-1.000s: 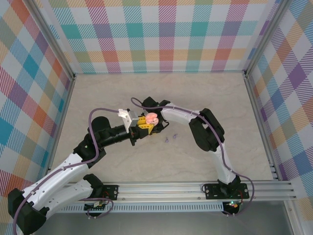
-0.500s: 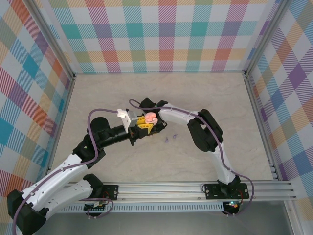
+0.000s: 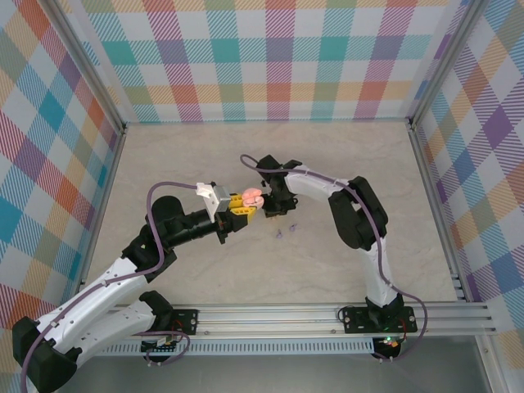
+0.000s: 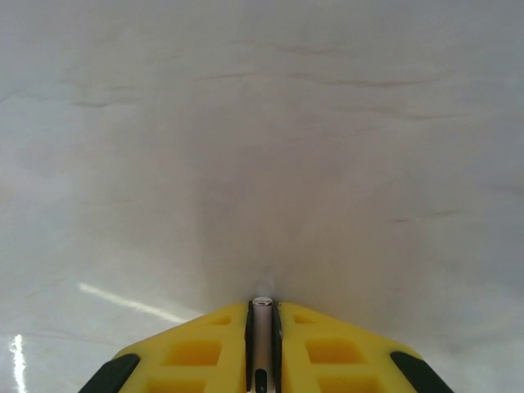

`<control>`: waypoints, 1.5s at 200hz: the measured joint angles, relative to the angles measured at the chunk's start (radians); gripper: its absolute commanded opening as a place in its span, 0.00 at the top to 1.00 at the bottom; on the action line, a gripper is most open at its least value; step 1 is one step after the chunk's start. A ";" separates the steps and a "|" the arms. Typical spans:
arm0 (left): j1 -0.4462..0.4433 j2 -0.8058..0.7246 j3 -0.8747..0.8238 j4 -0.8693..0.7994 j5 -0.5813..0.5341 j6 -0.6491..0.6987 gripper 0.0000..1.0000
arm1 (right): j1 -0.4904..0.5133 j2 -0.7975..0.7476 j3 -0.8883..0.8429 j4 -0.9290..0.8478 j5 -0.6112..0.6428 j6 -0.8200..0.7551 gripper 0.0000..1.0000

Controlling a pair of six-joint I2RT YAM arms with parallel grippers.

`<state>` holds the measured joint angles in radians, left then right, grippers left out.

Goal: Insert the wireless bluetooth earbuds into the charging case

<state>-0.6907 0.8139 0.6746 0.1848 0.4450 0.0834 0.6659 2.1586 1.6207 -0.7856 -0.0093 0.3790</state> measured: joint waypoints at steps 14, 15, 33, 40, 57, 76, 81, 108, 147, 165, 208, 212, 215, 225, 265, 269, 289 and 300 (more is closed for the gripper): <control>0.000 0.000 0.000 0.000 -0.002 0.000 0.85 | -0.018 -0.005 -0.007 -0.005 0.019 -0.003 0.82; 0.000 0.000 0.000 0.000 -0.002 0.000 0.85 | -0.019 -0.006 -0.007 -0.006 0.021 -0.003 0.82; 0.000 0.000 0.000 0.000 -0.002 0.000 0.85 | -0.031 -0.008 -0.009 -0.014 0.045 -0.010 0.82; 0.000 0.000 0.000 0.000 -0.002 0.000 0.85 | -0.034 -0.008 -0.009 -0.017 0.051 -0.016 0.81; 0.000 0.000 0.000 0.000 -0.002 0.000 0.85 | -0.035 -0.008 -0.009 -0.021 0.059 -0.031 0.80; 0.000 0.000 0.000 0.000 -0.002 0.000 0.85 | -0.035 -0.008 -0.009 -0.022 0.063 -0.052 0.73; 0.000 0.000 0.000 0.000 -0.002 0.000 0.85 | -0.035 -0.008 -0.009 -0.023 0.064 -0.056 0.71; 0.000 0.001 0.000 0.000 -0.002 0.000 0.85 | -0.036 -0.010 -0.008 -0.032 0.074 -0.084 0.62; 0.000 0.009 0.000 0.000 -0.002 0.000 0.85 | -0.046 -0.025 -0.009 -0.053 0.080 -0.107 0.56; 0.000 0.011 0.000 0.000 -0.002 0.000 0.85 | -0.050 -0.055 -0.024 -0.051 0.069 -0.111 0.57; 0.000 0.016 0.000 0.000 -0.002 0.000 0.85 | -0.054 -0.150 -0.067 -0.032 -0.017 -0.134 0.70; 0.000 0.017 0.000 0.000 -0.002 0.000 0.85 | -0.054 -0.153 -0.069 -0.029 -0.027 -0.131 0.71; 0.000 0.018 0.000 0.000 -0.002 0.000 0.85 | -0.054 -0.155 -0.071 -0.027 -0.036 -0.134 0.72; 0.000 0.023 0.000 0.000 -0.002 0.000 0.85 | -0.054 -0.155 -0.074 -0.018 -0.062 -0.134 0.74; 0.000 0.030 0.000 0.000 -0.002 0.000 0.85 | -0.054 -0.146 -0.094 -0.002 -0.132 -0.134 0.78; 0.000 0.030 0.000 0.000 -0.002 0.000 0.85 | -0.054 -0.144 -0.094 0.000 -0.136 -0.134 0.78; 0.000 0.030 0.000 0.000 -0.002 0.000 0.84 | -0.054 -0.124 -0.094 0.010 -0.153 -0.133 0.78; 0.000 0.030 0.000 0.000 -0.002 0.000 0.85 | -0.054 -0.111 -0.094 0.011 -0.157 -0.133 0.79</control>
<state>-0.6907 0.8436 0.6746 0.1848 0.4431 0.0834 0.6121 2.0476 1.5265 -0.7750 -0.1665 0.2459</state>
